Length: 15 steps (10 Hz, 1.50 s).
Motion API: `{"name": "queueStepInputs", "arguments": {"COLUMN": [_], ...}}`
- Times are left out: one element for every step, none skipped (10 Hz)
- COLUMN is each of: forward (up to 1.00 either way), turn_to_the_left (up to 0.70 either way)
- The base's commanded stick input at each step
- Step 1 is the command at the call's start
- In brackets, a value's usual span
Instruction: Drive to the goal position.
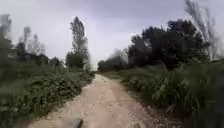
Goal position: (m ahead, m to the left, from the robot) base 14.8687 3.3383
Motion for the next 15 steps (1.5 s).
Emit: {"name": "queueStepInputs", "arguments": {"forward": [0.85,0.85,0.85,0.85,0.85,0.85,0.85,0.85,0.85,0.85,0.85,0.85,0.85,0.85,0.85], "turn_to_the_left": [0.0,0.0,0.0,0.0,0.0,0.0,0.0,0.0,0.0,0.0,0.0,0.0,0.0,0.0,0.0]}}
